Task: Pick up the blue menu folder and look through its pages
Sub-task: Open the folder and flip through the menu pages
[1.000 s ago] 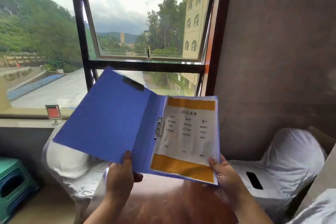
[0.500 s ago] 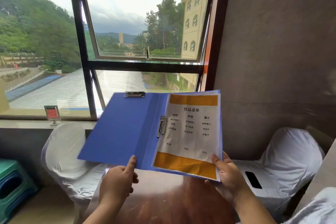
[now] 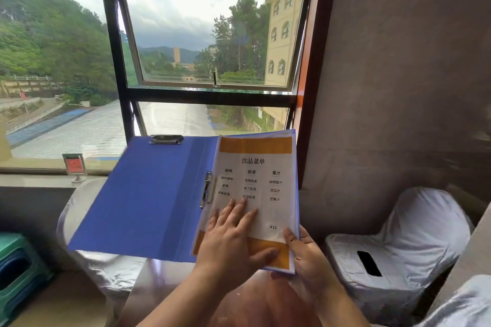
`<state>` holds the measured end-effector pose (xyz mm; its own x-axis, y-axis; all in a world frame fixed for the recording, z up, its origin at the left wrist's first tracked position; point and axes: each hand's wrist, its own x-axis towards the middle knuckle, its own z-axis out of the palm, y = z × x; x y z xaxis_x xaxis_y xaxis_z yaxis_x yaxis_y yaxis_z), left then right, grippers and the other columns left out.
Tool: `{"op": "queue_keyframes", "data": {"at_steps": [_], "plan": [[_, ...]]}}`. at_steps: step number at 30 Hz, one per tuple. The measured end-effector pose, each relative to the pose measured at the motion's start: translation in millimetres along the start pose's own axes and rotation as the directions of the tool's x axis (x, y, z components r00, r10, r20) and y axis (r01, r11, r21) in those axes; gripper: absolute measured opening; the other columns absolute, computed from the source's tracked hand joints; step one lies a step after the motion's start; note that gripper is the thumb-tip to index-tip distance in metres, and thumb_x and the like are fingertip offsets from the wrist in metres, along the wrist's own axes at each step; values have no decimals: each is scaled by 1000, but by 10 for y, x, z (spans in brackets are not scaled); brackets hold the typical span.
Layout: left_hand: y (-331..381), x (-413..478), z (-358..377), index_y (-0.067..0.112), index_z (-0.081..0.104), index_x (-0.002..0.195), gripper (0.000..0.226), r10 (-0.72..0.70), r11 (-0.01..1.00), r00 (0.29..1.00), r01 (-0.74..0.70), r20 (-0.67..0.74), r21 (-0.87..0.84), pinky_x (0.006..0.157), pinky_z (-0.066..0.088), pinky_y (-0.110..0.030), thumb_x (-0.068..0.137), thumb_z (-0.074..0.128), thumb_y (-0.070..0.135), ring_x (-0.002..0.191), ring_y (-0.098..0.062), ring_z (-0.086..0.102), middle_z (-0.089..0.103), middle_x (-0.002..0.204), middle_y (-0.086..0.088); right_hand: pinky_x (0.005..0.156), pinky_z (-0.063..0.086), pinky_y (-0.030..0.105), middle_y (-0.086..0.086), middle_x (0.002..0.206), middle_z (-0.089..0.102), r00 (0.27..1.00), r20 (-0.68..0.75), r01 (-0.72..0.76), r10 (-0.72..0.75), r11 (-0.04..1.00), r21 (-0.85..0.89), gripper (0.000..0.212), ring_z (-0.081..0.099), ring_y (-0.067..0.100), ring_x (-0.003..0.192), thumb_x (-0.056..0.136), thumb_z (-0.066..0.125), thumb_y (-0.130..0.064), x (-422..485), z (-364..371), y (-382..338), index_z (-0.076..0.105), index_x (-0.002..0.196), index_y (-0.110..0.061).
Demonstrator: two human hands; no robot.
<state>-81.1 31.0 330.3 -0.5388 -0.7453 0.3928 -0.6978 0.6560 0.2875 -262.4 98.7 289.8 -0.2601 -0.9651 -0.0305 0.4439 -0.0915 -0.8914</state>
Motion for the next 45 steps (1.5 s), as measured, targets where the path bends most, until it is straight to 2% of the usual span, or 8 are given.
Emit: {"op": "queue_keyframes", "data": {"at_steps": [8, 11, 16, 23, 28, 32, 39, 45], "plan": [[-19, 62, -56, 25, 68, 80, 16, 256, 966, 889, -243, -378, 84, 71, 57, -40, 88, 70, 38, 81, -26, 69, 75, 88, 8, 45, 64, 45, 16, 99, 85, 997, -32, 65, -65, 998, -21, 31, 82, 41, 80, 86, 67, -52, -23, 2, -91, 84, 106, -34], [-82, 38, -129, 24, 61, 78, 16, -16, 980, 888, -78, -460, -185, 63, 47, -36, 93, 66, 26, 70, -20, 60, 68, 74, 8, 47, 64, 45, 20, 107, 83, 997, -25, 71, -70, 997, 10, 39, 81, 46, 84, 88, 74, -58, -11, -84, -133, 81, 115, -31], [-353, -4, -217, 26, 57, 83, 29, -590, 630, 730, 148, -346, -762, 58, 45, -39, 102, 59, 47, 64, -12, 59, 67, 74, 9, 56, 66, 53, 21, 117, 82, 996, -10, 83, -83, 997, -10, 64, 81, 45, 87, 66, 93, -67, 7, -257, -202, 80, 115, -28], [-673, -58, -192, 17, 58, 91, 27, -777, 321, 619, 239, -111, -916, 78, 58, -64, 106, 55, 39, 66, -35, 65, 68, 76, -15, 47, 64, 45, 20, 117, 83, 992, -35, 126, -125, 992, 29, 45, 82, 42, 80, 84, 84, -58, 67, -434, -257, 81, 116, -27], [-631, -130, -236, 23, 47, 94, 25, -752, 556, 572, 284, -327, -781, 73, 44, -42, 96, 69, 36, 83, -39, 64, 60, 83, 0, 46, 62, 43, 18, 111, 84, 991, -38, 132, -129, 988, 77, 30, 81, 38, 75, 97, 63, -45, 59, -418, -264, 83, 112, -29], [-251, -173, -320, 24, 57, 86, 17, -32, 983, 776, -91, -629, -162, 74, 46, -37, 89, 70, 35, 78, -24, 58, 60, 84, 3, 50, 64, 45, 22, 120, 81, 993, -40, 118, -115, 990, 82, 32, 81, 41, 84, 99, 63, -45, 56, -343, -243, 80, 119, -26], [138, -4, -195, 35, 47, 153, 89, 78, 995, 984, -87, -161, -50, 131, 19, -49, 80, 44, 87, 161, -18, 23, 34, 171, 8, 72, 62, 53, 29, 131, 75, 992, 70, 103, -108, 992, 78, 72, 77, 45, 92, 81, 86, -60, 10, -72, -264, 70, 138, -18], [81, 18, -188, 29, 77, 99, 32, 213, 970, 877, -243, -431, -16, 96, 55, -46, 95, 61, 56, 111, -28, 69, 76, 117, 6, 98, 49, 84, 28, 134, 73, 990, 10, 144, -144, 989, -21, 84, 75, 53, 109, 72, 87, -72, -44, -3, -362, 71, 137, -22]]}}
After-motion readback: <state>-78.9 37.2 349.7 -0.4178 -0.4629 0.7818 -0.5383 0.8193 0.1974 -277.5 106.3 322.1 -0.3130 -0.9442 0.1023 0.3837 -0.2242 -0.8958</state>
